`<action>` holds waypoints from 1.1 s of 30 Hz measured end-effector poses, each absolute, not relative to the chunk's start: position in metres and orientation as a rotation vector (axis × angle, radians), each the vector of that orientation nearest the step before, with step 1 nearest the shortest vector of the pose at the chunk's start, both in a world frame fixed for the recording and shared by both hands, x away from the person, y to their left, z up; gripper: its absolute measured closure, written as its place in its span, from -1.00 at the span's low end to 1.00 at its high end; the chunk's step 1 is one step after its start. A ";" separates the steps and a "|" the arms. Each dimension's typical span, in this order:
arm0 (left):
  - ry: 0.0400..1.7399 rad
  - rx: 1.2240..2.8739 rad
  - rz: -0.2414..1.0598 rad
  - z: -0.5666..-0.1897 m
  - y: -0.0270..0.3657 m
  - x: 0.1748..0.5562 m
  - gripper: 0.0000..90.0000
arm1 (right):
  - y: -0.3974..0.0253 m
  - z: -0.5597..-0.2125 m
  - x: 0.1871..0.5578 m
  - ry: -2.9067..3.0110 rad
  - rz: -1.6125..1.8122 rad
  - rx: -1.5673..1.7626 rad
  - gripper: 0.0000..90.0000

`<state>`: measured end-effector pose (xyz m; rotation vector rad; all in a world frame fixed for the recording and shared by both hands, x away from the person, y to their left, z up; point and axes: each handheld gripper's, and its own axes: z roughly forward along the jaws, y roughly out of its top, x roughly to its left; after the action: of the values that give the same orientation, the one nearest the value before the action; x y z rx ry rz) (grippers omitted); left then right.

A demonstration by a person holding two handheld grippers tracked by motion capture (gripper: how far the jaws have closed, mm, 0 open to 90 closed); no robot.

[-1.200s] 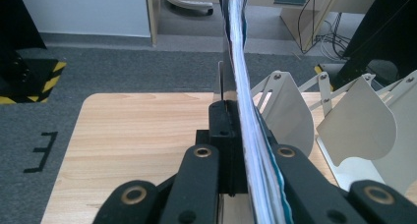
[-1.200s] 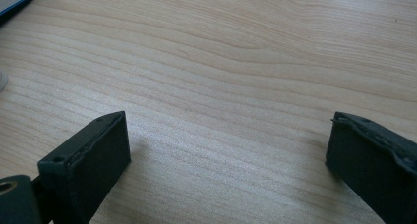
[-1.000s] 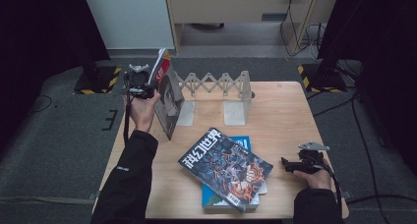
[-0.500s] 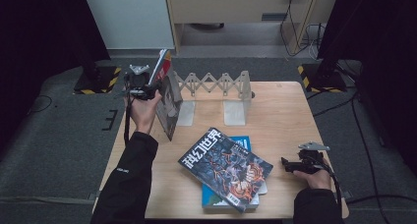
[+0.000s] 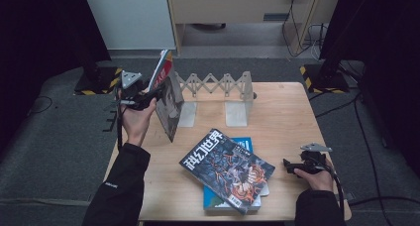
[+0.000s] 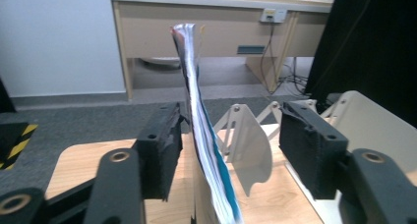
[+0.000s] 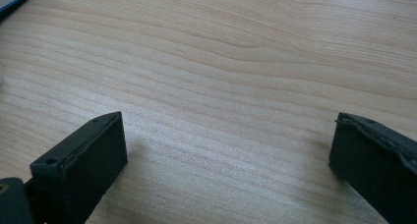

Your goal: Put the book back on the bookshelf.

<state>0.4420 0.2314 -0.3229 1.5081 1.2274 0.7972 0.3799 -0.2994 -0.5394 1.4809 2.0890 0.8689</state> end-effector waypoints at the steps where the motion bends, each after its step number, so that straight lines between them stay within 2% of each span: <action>1: 1.220 1.510 0.800 -0.323 0.232 0.439 -0.14 | -0.300 -0.539 0.380 2.089 0.868 1.481 -0.98; 7: 1.180 1.501 0.812 -0.327 0.240 0.416 -0.25 | -0.300 -0.539 0.380 2.090 0.865 1.485 -0.99; 18: 1.164 1.496 0.730 -0.357 0.251 0.371 -0.37 | -0.298 -0.539 0.380 2.068 0.860 1.499 -0.97; 26: 1.197 1.533 0.666 -0.395 0.252 0.347 -0.41 | -0.296 -0.533 0.374 2.080 0.842 1.516 -0.63; 33: 1.159 1.624 0.589 -0.429 0.241 0.338 -0.38 | -0.291 -0.521 0.370 2.059 0.870 1.494 -0.53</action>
<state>0.3375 0.2406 -0.4293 1.6241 1.1595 0.5893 0.3696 -0.2914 -0.5205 1.4943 2.0591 0.8703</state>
